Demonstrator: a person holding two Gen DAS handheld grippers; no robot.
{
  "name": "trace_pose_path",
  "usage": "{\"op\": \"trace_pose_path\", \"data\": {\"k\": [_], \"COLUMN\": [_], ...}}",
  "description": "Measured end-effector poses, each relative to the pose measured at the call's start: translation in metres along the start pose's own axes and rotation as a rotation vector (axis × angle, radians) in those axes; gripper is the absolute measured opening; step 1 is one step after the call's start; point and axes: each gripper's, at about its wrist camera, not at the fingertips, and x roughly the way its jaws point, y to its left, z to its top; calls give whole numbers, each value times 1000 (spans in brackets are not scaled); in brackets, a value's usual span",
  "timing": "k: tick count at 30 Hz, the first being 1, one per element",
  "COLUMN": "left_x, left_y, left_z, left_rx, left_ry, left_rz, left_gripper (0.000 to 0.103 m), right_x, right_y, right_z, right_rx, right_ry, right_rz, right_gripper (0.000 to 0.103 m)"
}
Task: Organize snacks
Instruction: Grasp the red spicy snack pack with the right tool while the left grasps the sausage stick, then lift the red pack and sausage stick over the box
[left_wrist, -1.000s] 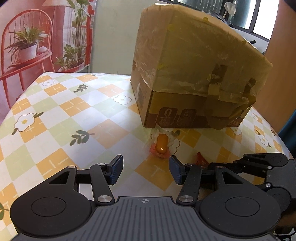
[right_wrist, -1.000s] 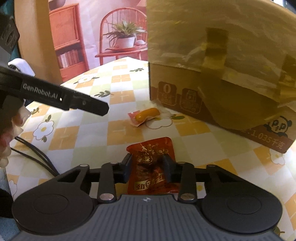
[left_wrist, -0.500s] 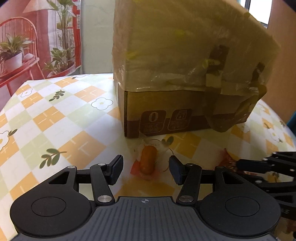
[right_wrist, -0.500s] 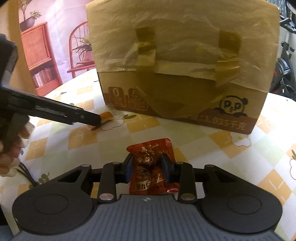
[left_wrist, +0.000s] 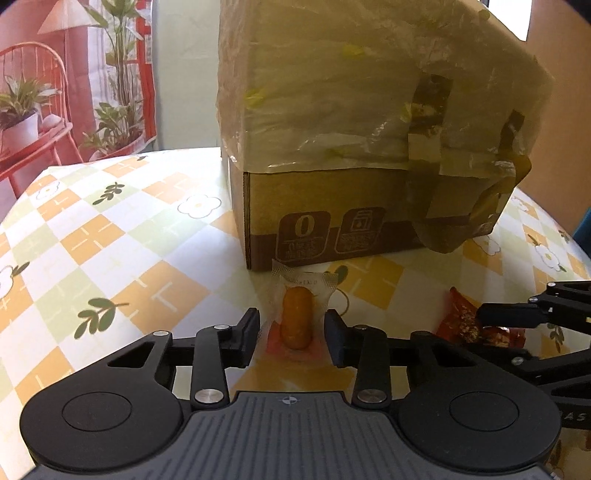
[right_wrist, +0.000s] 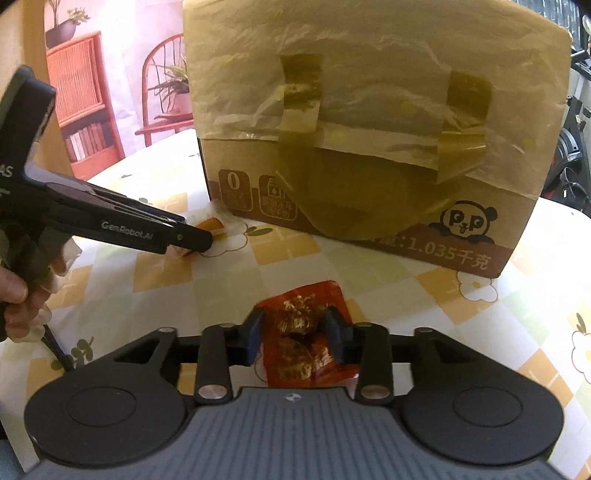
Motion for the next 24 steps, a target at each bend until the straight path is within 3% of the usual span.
{"op": "trace_pose_path", "data": {"k": [11, 15, 17, 24], "left_x": [-20, -28, -32, -44], "left_y": [-4, -8, -9, -11], "left_z": [-12, -14, -15, -16], "left_rx": [-49, -64, -67, -83], "left_ry": [-45, -72, -80, -108], "left_rz": [-21, -24, -24, -37], "left_gripper": [39, 39, 39, 39], "right_x": [11, 11, 7, -12], "right_y": [4, 2, 1, -6], "right_z": [1, 2, 1, 2], "right_rx": [-25, -16, -11, 37], "right_ry": [26, 20, 6, -51], "right_rz": [-33, -42, -41, -40], "right_gripper": [54, 45, 34, 21]}}
